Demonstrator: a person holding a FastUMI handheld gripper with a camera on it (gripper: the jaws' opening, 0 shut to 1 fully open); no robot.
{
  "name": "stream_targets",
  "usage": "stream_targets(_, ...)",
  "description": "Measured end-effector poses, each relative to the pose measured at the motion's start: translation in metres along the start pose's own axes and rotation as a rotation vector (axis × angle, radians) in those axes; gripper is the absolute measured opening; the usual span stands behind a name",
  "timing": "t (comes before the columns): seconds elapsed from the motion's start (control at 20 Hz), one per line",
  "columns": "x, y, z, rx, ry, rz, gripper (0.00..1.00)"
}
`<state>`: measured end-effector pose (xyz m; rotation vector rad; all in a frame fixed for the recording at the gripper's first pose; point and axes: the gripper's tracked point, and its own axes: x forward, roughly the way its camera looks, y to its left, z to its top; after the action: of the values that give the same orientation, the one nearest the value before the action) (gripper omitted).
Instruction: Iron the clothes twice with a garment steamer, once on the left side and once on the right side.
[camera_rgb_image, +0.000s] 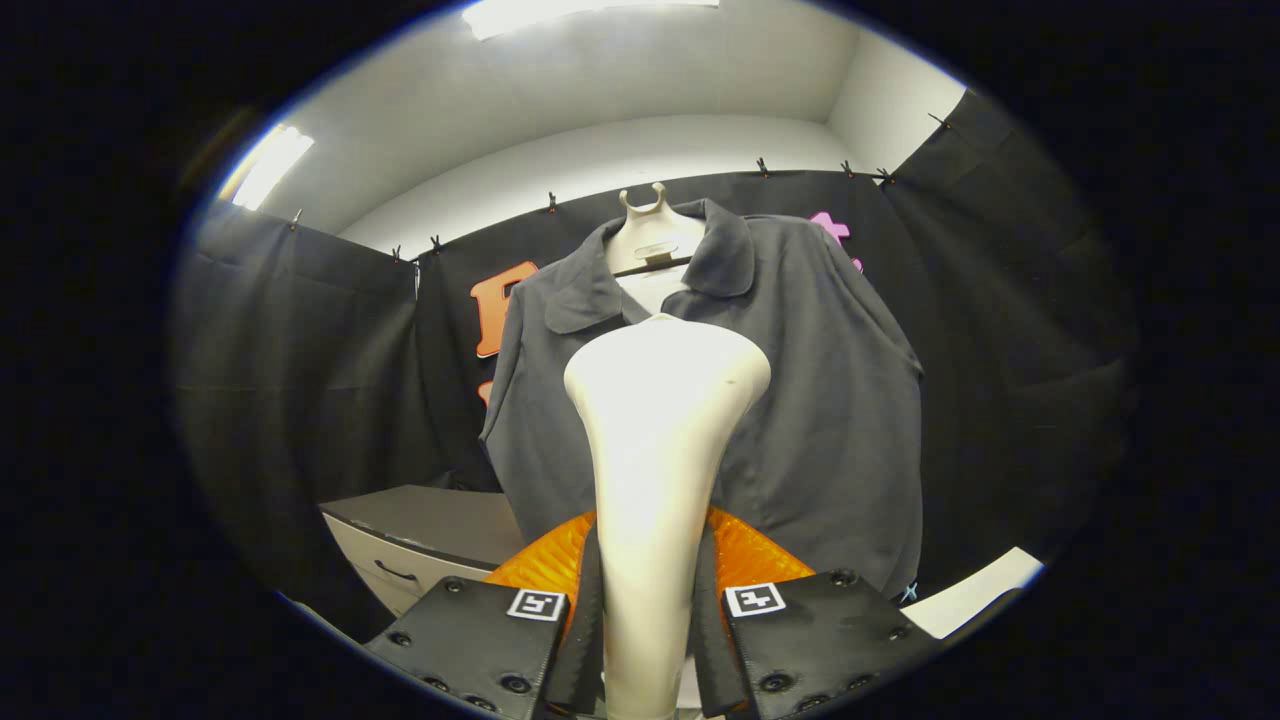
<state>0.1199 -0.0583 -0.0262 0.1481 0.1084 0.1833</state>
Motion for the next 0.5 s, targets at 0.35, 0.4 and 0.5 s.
stream_targets(0.35,0.015,-0.041,0.041,-0.057,-0.03,-0.047,0.44)
stream_targets(0.4,0.018,-0.047,0.042,-0.066,-0.025,-0.053,0.44)
stream_targets(0.5,0.024,-0.059,0.042,-0.074,-0.015,-0.066,0.44)
